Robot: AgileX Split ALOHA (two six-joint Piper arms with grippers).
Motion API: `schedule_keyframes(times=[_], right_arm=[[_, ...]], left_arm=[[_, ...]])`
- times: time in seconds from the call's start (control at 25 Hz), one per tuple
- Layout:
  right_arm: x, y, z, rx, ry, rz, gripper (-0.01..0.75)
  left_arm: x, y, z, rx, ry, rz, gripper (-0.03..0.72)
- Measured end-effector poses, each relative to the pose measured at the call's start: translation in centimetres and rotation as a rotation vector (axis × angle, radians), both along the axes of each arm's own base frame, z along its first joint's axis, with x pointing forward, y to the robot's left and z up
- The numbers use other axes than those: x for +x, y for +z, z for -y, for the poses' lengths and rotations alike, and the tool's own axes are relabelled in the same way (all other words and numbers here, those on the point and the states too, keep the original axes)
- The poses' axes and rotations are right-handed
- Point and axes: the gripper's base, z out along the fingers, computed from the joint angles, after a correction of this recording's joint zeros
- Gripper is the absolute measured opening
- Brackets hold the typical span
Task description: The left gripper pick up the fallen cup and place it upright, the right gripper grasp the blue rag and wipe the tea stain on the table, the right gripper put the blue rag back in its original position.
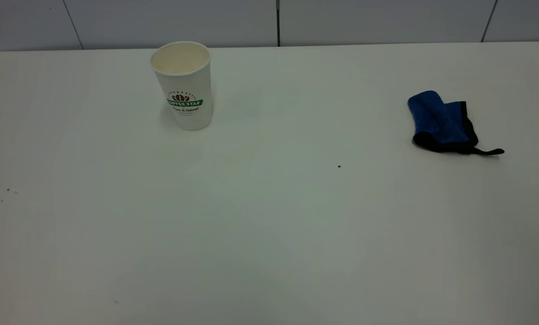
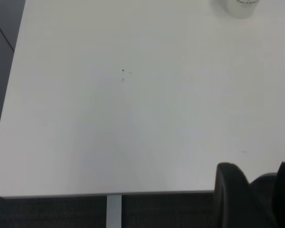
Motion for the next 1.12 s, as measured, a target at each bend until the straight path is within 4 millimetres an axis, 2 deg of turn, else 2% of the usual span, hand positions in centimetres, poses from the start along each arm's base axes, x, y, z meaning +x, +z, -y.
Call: schedule_keyframes(times=[0.48,0.88,1.12], right_arm=[[-3.9,-0.2,0.5,0.035,0.002,0.197,0.561],[-4.2,-0.3,0.6,0.039,-0.002,0.214,0.491],[-4.1,-0.3,0.7,0.015,-0.16,0.218,0.456]], left_arm=[[0.0,0.0,0.0,0.0,0.0,0.0,0.239],[0.0,0.0,0.0,0.0,0.0,0.0,0.239],[0.0,0.0,0.0,0.0,0.0,0.0,0.239]])
